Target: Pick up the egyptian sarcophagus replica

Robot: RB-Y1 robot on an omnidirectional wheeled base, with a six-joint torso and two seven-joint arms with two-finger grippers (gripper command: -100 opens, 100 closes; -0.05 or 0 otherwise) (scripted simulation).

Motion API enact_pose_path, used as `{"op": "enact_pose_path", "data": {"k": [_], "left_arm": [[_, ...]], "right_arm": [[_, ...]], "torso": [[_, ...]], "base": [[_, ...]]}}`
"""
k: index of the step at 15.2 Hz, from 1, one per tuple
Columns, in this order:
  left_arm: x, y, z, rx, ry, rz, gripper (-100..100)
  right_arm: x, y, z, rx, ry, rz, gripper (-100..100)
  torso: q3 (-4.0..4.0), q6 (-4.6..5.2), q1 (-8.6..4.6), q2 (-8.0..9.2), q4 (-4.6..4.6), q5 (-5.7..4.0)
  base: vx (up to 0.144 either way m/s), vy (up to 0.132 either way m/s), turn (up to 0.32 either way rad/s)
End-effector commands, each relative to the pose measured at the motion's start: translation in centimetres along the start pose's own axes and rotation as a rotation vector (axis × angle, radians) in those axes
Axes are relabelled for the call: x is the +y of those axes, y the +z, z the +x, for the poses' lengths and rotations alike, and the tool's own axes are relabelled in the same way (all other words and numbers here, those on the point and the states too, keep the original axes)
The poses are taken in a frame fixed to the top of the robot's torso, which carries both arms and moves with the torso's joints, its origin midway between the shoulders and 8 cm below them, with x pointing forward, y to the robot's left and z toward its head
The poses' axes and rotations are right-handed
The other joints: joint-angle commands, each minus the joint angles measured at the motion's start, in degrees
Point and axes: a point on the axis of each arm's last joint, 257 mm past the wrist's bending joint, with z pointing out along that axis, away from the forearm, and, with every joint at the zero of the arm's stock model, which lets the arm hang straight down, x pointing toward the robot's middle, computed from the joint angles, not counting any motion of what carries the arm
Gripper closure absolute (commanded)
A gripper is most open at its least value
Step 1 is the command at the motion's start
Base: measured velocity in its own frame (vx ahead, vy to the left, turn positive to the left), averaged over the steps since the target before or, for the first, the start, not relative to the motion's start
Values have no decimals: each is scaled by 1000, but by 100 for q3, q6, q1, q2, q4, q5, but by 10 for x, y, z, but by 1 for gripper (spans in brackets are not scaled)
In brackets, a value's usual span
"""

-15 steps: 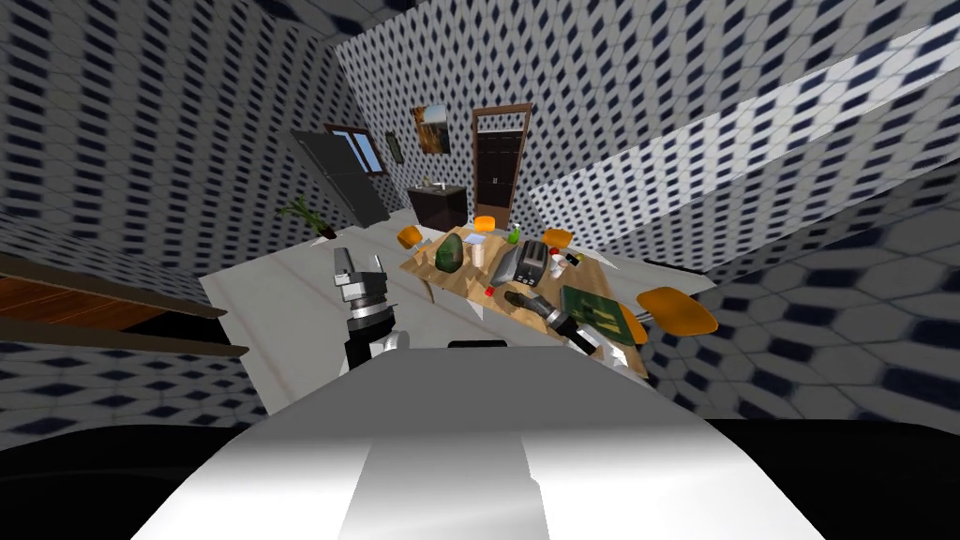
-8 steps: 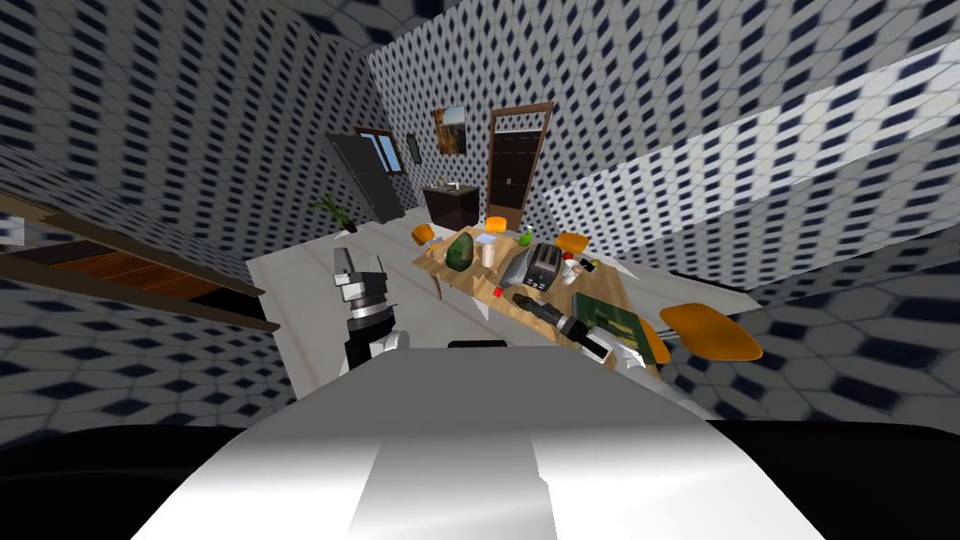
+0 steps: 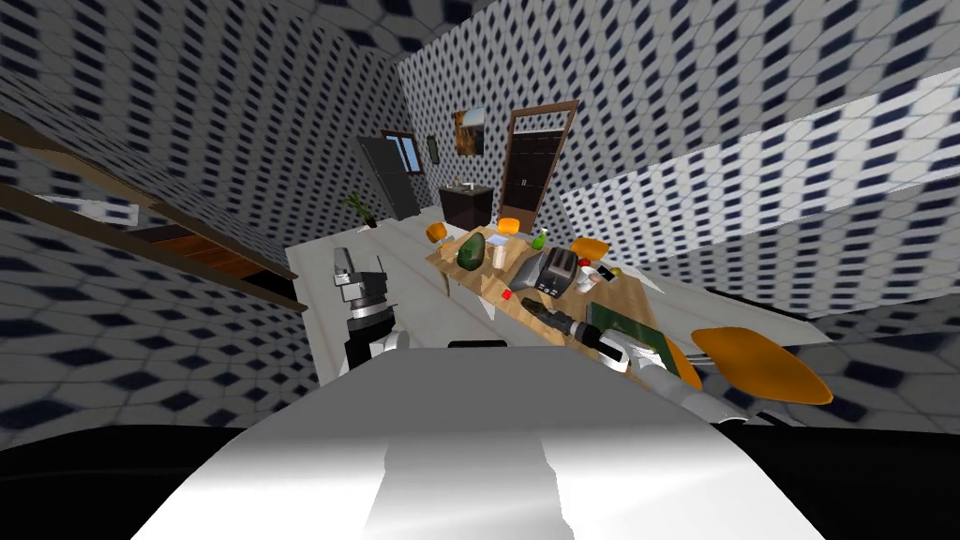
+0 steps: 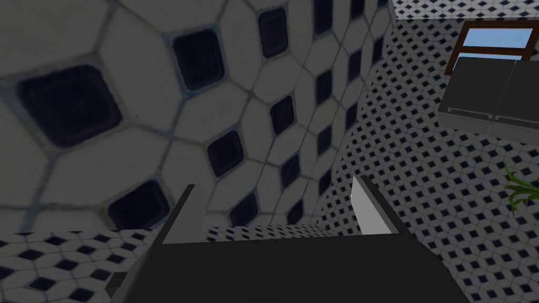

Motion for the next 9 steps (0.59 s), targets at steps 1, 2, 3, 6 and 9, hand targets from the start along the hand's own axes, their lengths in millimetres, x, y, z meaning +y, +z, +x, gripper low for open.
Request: {"op": "enact_pose_path", "data": {"k": [1,2,3,6,9], "left_arm": [[0,0,0,0,0,0,0],[0,0,0,0,0,0,0],[0,0,0,0,0,0,0],[0,0,0,0,0,0,0],[0,0,0,0,0,0,0]], "right_arm": [[-23,-22,28,97,-52,38,-100],[-24,-22,28,98,-53,39,-100],[-41,-38,46,165,-88,62,-100],[-67,-69,79,288,-151,93,-100],[-83,-90,98,356,-174,115,-100]], "torso": [[0,0,0,0,0,0],[0,-1,0,0,0,0],[0,1,0,0,0,1],[-3,-1,3,-5,-1,1],[-2,4,-1,-3,-1,-1]], "base": [[14,34,215],[16,28,169],[18,25,216],[29,35,280],[24,20,104]]}}
